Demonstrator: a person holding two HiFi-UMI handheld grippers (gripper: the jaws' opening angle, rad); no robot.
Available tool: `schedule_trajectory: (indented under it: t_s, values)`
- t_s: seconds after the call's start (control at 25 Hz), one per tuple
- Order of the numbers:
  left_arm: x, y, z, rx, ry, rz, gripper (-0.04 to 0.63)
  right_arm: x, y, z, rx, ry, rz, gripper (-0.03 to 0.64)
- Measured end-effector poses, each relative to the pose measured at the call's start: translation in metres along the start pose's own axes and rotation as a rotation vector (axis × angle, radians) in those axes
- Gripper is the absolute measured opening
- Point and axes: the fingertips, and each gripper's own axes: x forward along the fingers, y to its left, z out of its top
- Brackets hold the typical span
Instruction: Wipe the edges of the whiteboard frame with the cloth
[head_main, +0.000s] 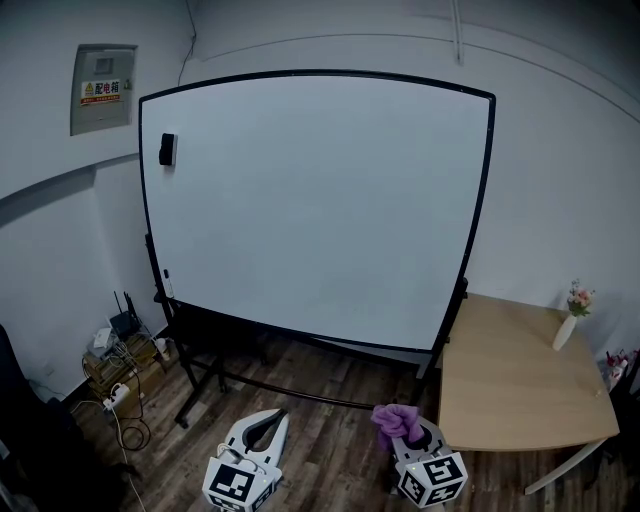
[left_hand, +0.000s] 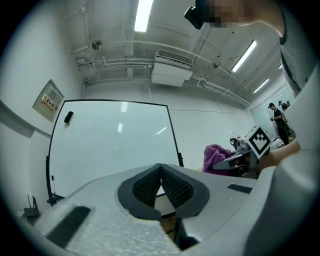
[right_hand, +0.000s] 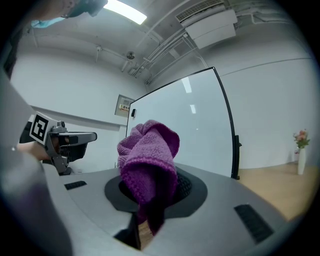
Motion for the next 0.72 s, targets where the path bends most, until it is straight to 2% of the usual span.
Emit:
schedule_trajectory:
  t_s: [0.72]
  values:
    - [0.000, -0.011, 0.000, 0.027, -0.018, 0.023, 0.017, -0.009, -0.004, -0.003, -0.003, -0.009, 0.030, 0.077]
